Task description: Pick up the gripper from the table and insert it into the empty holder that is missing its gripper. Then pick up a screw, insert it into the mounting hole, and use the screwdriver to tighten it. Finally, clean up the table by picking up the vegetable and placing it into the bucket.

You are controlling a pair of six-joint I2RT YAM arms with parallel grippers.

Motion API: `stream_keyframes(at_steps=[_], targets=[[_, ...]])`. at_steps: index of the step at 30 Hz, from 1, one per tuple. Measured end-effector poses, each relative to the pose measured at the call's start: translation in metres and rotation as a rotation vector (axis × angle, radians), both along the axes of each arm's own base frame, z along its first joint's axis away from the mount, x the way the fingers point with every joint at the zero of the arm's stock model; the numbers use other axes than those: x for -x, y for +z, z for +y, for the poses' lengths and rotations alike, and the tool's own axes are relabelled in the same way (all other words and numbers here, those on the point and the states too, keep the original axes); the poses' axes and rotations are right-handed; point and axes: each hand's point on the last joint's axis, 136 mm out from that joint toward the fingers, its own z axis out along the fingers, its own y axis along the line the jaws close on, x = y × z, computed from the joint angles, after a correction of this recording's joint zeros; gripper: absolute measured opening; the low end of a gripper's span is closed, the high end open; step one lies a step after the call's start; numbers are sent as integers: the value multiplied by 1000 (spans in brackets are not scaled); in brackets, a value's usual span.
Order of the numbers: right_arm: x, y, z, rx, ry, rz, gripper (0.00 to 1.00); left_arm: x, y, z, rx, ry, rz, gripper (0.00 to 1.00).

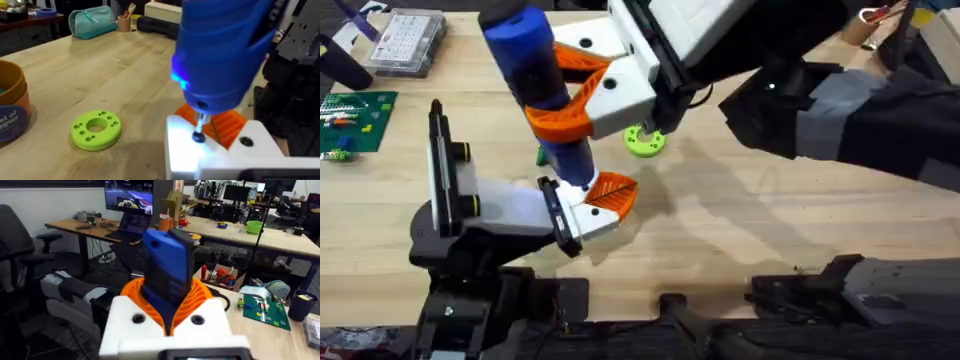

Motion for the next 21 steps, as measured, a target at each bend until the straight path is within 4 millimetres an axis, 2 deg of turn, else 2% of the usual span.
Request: stream_keyframes(at_steps=[21], targets=[[0,-2,0,9,0,10,27,0,0,0,0,0,0,9]])
